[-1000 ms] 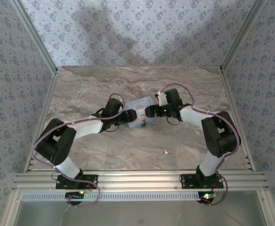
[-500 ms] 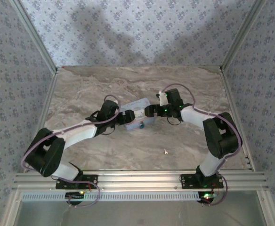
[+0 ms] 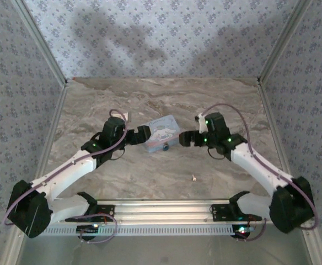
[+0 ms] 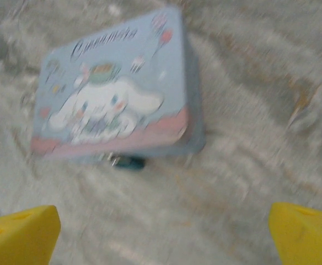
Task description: Unlock the padlock with the key
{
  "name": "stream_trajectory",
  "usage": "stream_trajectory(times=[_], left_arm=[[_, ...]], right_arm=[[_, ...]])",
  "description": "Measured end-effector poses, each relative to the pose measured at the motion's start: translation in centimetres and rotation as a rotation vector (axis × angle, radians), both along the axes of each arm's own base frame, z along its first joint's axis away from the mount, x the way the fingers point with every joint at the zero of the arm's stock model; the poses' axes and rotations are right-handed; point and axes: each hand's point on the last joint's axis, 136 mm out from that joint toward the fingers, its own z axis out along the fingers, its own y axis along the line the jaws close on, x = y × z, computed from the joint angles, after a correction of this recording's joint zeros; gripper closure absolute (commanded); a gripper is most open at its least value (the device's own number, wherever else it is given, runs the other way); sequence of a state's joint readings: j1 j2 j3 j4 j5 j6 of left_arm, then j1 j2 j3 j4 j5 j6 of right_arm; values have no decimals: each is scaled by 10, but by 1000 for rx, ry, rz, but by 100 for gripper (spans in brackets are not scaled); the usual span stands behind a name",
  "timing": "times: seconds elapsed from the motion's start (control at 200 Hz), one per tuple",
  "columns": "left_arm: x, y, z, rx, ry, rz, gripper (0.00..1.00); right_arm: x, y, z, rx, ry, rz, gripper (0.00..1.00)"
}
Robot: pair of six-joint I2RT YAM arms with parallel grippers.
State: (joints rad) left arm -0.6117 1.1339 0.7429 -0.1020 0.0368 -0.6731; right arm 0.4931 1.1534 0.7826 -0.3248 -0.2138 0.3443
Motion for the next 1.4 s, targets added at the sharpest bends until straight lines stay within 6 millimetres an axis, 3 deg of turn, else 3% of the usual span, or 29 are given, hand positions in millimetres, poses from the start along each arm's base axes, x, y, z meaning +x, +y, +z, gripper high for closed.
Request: stream_trajectory(times=[0.11,0.235,0.375,0.515,0.804,1.039,1.399], left_arm=[[-2,1,-5,11,10,-1,2],[-3,2,-9,16,17,-2,2],[-3,2,-10,16,19,-2,2],[-2,0,-17,26,36,-6,2],[-2,0,-23,33,50,-8,2],[-1,-1,-26,39,59,-8,2],[-1,-1,-26,39,59,-7,2]], right_arm=[[-45,10,-9,-32,56,40,5],[-96,11,-34,-103,145,82,7],[-124,-5,-64,-211,241,63,11],[-129,-18,-87,-298,309,22,17],[-135,-23,-119,-428,396,48,32],[-136,-13,-124,-489,394,93,39],[-135,-16,-131,-541,393,97,52]])
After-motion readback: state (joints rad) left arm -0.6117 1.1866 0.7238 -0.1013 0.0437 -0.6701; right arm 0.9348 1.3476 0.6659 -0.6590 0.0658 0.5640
